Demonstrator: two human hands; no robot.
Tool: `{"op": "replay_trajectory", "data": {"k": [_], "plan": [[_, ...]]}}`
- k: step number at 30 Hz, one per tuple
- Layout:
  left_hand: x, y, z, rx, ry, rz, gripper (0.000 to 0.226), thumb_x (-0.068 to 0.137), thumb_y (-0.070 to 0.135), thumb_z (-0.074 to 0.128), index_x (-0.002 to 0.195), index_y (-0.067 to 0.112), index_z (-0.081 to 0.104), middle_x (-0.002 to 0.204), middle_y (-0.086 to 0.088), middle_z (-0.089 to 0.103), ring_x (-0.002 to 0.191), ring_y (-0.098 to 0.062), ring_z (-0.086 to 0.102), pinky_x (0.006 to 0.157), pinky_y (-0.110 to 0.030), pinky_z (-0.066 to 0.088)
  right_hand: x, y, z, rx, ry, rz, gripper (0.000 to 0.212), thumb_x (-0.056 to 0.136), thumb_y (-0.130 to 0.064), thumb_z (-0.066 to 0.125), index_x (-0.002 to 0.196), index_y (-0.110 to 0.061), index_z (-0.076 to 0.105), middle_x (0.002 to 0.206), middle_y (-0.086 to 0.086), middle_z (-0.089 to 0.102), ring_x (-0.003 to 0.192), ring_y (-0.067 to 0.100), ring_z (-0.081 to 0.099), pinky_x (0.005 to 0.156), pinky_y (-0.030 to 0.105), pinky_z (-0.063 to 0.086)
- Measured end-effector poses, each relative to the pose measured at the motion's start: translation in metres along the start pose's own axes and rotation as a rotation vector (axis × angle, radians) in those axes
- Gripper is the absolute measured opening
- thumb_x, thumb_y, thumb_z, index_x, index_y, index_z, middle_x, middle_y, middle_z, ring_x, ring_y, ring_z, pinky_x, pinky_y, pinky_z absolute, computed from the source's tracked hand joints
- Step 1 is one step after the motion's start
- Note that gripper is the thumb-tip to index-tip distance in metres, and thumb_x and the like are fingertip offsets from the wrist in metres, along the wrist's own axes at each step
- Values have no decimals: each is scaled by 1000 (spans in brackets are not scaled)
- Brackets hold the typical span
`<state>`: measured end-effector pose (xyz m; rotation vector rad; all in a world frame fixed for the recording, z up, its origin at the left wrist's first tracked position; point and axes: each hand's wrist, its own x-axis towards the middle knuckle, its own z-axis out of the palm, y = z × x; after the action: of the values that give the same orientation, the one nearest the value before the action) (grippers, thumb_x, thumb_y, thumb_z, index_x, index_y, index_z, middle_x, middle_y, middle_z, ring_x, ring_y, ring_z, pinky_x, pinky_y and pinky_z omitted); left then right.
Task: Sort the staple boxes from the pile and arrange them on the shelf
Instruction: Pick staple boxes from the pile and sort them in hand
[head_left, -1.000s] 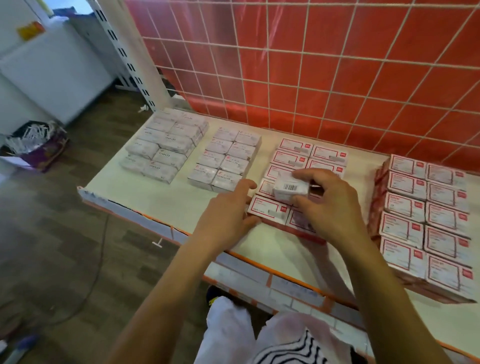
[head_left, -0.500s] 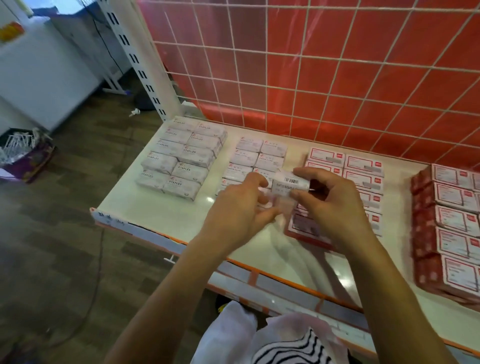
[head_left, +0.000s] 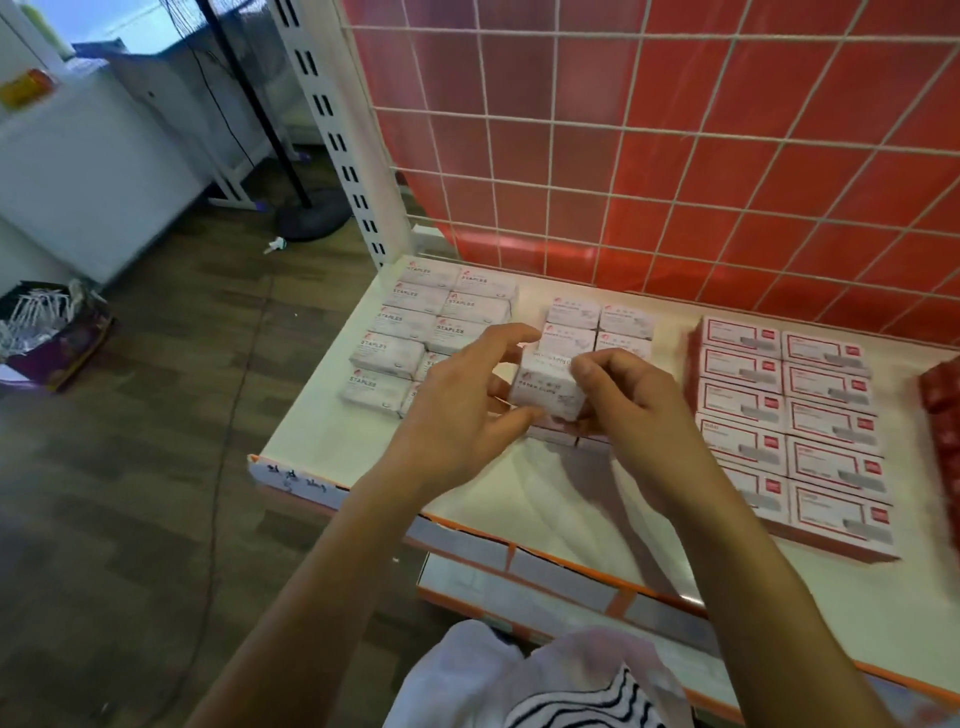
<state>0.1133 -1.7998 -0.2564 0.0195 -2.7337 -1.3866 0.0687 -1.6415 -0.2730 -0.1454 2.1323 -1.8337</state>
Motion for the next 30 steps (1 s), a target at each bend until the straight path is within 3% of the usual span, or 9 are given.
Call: {"op": "replay_trajectory", "data": {"k": [2, 7, 13, 23, 30], "plan": [[0, -6, -8, -19, -7, 26, 60, 77, 10, 77, 128, 26, 47, 103, 19, 56, 81, 4, 64, 66, -12, 52, 2, -2, 10, 28, 1, 34, 25, 96, -32, 47, 99, -12, 62, 94, 7, 70, 75, 22, 71, 68, 38, 59], [3, -20, -29, -32, -50, 65, 58, 76, 13, 78, 127, 24, 52, 103, 15, 60, 75, 0, 63, 67, -13, 53, 3, -9, 29, 64, 14, 55, 32, 99, -32, 41, 101, -7, 61, 80, 10, 72, 60, 27, 68, 50, 27, 53], [9, -37, -50, -69, -83, 27, 50, 74, 19, 79, 117, 27, 54, 96, 21, 60, 67, -2, 64, 65, -16, 54, 5, -17, 49, 61, 39, 41, 27, 100, -25, 38, 101, -10, 61, 83, 7, 69, 53, 20, 64, 50, 28, 50], [16, -58, -69, -143, -93, -22, 45, 75, 21, 79, 110, 32, 53, 96, 13, 64, 67, -6, 67, 56, -15, 50, 11, -15, 69, -5, 44, -27, 34, 99, -8, 37, 101, -29, 64, 91, -5, 72, 65, 19, 67, 60, 28, 53], [21, -72, -75, -198, -100, -46, 48, 76, 20, 79, 116, 27, 54, 102, 3, 67, 79, -14, 70, 74, -37, 59, 15, -11, 75, -83, 42, -67, 40, 93, 2, 47, 123, -23, 59, 107, -5, 69, 83, 11, 67, 75, 28, 56]]}}
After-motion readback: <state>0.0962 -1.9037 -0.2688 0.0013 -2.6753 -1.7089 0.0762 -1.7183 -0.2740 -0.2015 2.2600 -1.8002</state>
